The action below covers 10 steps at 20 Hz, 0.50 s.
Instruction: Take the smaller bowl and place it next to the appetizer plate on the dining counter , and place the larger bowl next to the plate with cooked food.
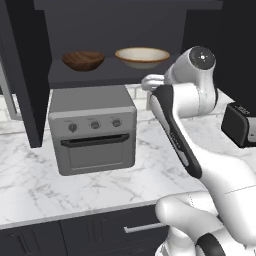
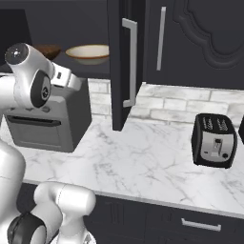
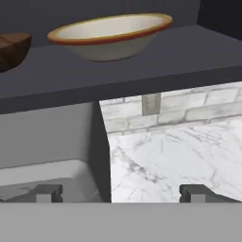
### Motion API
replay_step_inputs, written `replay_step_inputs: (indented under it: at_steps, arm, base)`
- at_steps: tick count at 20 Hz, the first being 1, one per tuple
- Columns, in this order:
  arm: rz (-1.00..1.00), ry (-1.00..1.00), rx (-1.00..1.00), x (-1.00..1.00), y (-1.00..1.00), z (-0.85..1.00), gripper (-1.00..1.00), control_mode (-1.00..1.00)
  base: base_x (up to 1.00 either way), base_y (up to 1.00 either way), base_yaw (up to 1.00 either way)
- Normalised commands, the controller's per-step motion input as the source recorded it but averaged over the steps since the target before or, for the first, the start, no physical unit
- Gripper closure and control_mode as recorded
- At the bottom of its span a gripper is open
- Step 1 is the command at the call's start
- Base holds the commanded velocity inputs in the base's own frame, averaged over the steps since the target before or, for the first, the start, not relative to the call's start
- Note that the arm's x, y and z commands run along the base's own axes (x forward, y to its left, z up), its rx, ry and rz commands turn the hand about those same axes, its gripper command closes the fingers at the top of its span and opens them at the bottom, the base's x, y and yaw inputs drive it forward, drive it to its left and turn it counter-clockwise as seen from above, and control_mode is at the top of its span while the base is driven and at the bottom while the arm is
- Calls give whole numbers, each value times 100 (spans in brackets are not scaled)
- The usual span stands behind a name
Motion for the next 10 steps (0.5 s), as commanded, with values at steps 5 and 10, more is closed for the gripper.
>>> replay_step_inputs:
  at_steps: [5, 10]
  arm:
    - [-17, -11, 25, 0, 2, 35, -100, -100]
    - [-3, -1, 17, 0, -8, 35, -100, -100]
  base:
    - [0, 0, 0]
    - [0, 0, 0]
